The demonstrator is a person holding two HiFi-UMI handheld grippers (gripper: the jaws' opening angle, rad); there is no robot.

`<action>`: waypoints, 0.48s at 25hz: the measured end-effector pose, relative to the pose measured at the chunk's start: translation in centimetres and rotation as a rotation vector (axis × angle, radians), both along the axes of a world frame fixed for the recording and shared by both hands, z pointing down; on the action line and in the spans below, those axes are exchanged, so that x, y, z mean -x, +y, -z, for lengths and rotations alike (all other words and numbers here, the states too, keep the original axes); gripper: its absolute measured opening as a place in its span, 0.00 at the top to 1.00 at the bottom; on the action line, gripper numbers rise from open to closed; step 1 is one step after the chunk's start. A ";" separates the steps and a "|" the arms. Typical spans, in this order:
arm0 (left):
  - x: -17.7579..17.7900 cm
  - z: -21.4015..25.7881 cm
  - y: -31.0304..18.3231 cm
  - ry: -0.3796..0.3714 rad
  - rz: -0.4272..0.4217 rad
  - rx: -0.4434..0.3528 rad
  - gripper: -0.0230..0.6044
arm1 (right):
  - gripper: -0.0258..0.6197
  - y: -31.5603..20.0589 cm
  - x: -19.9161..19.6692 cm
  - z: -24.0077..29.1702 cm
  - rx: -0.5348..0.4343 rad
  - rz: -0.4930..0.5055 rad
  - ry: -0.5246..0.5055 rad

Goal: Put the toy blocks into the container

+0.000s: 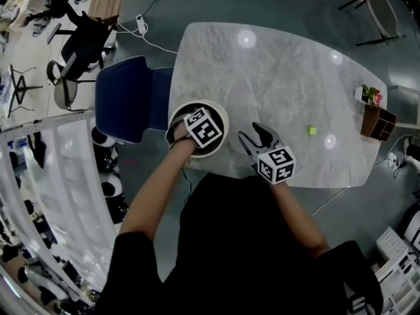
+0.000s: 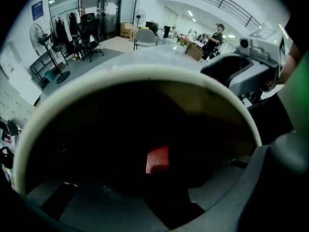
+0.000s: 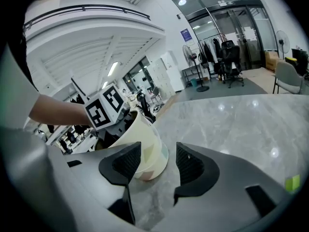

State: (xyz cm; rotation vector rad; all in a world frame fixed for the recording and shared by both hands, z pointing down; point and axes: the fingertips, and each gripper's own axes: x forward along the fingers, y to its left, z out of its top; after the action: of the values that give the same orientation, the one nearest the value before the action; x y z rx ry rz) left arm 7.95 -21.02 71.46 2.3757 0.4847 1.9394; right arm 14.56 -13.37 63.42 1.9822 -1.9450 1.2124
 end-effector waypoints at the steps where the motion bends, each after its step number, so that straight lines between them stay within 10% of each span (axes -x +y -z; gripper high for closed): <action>1: 0.1 -0.5 0.2 -0.017 -0.019 0.001 0.74 | 0.62 0.1 -0.2 0.0 0.001 -0.006 0.000; 12: 1.1 -4.0 1.3 -0.092 -0.091 0.026 0.74 | 0.62 1.6 -2.3 -0.2 -0.020 -0.053 -0.007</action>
State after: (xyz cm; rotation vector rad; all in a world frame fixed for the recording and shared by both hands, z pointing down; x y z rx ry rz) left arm 6.90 -19.75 75.41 2.2743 0.6181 2.0558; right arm 16.91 -11.80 63.62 2.0546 -1.9263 1.2183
